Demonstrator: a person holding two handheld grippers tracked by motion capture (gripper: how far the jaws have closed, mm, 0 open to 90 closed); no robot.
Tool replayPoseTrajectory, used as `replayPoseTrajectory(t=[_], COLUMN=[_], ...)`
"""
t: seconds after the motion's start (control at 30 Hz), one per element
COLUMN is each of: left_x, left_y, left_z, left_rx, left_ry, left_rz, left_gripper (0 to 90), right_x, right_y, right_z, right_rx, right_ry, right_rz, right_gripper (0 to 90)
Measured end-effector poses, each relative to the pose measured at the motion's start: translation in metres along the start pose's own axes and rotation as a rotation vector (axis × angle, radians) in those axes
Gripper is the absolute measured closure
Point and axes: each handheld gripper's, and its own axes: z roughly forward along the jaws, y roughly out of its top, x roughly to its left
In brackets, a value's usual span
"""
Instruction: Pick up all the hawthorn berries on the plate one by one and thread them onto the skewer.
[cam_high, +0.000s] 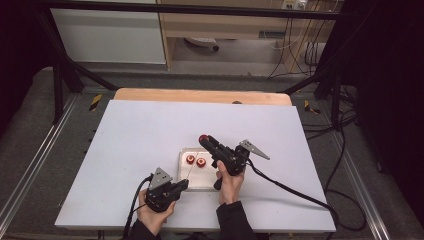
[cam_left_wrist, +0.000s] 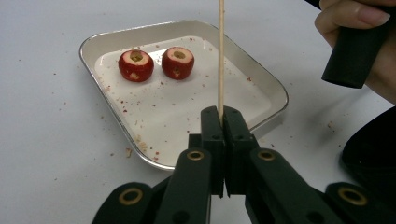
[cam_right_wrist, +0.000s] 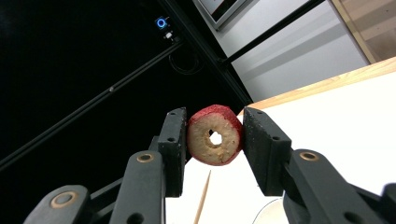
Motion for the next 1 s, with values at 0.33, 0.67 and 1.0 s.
replayPoseTrajectory(t=[0.33,0.67,1.0], left_x=[-0.0008,-0.0025,-0.0013], left_y=[0.0009,-0.0001,0.001], left_z=[0.0008,0.0015,0.0018], left_rx=[-0.006,-0.012,-0.027], left_ry=[-0.005,-0.002,0.002], left_rz=[0.004,0.01,-0.002], left_gripper=[88.3,88.3,88.3], right_x=[-0.0016,-0.0014,-0.0016], right_y=[-0.0019,-0.0026,-0.0044], right_z=[0.0014,0.0013,0.0013], right_rx=[-0.001,0.004,0.013], right_ry=[0.008,0.006,0.017], right_rz=[0.029,0.037,0.051], right_gripper=[61.5,61.4,61.4])
